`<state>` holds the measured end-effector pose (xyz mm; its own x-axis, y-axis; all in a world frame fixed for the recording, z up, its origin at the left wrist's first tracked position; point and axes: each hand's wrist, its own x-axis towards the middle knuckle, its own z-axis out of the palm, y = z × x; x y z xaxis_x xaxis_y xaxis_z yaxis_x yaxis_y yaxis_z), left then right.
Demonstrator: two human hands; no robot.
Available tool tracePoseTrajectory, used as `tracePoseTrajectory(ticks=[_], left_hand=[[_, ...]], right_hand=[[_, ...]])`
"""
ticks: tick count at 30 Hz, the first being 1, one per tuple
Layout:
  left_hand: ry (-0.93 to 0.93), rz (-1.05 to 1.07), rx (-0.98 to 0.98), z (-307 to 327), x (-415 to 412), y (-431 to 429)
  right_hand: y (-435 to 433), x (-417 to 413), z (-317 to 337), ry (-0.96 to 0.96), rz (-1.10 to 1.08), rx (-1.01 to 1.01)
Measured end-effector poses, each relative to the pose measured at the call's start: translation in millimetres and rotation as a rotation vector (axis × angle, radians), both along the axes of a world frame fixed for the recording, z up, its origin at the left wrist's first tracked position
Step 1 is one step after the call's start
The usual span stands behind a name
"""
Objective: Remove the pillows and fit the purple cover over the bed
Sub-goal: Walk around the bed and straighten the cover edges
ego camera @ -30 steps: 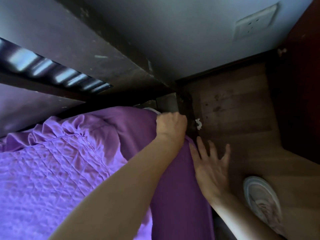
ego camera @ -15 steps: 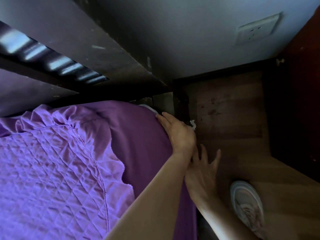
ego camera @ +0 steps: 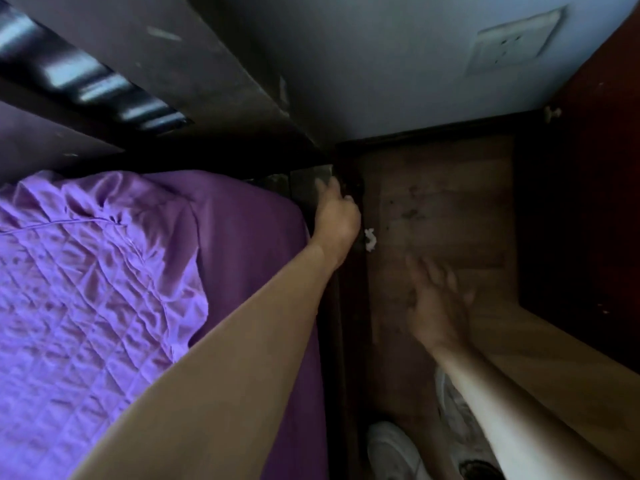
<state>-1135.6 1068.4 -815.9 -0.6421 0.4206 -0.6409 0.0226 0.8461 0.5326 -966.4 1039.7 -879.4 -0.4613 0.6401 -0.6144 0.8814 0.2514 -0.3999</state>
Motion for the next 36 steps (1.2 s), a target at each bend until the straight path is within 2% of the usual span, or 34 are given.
tracePoseTrajectory(ticks=[3,5,8,11,14,17,20,27,31,36], left_hand=[[0.009,-0.11,0.021,14,17,0],[0.11,-0.219,-0.045,20,25,-16],[0.345,-0.704,-0.392,30,7,-25],[0.503,-1.238,-0.698,44,-23,-9],[0.592,-1.68,-0.818,46,-39,4],[0.637,-1.935,-0.863,43,-41,1],[0.662,-2.069,-0.803,39,-46,3],[0.675,-2.224,-0.704,45,-61,11],[0.695,-2.227,-0.717,41,-60,9],[0.689,-2.192,-0.721,33,-66,11]], right_hand=[[-8,11,1,0.06,-0.026,0.02],[-29,-1,5,0.16,-0.046,0.008],[-59,-31,16,0.303,-0.048,0.051],[-79,-51,24,0.352,-0.07,0.048],[-87,-64,29,0.378,-0.116,0.063],[-95,-78,32,0.364,-0.149,0.074],[-103,-90,33,0.344,-0.191,0.083],[-105,-102,34,0.324,-0.302,0.001],[-103,-103,32,0.287,-0.342,0.011],[-95,-106,33,0.219,-0.252,-0.087]])
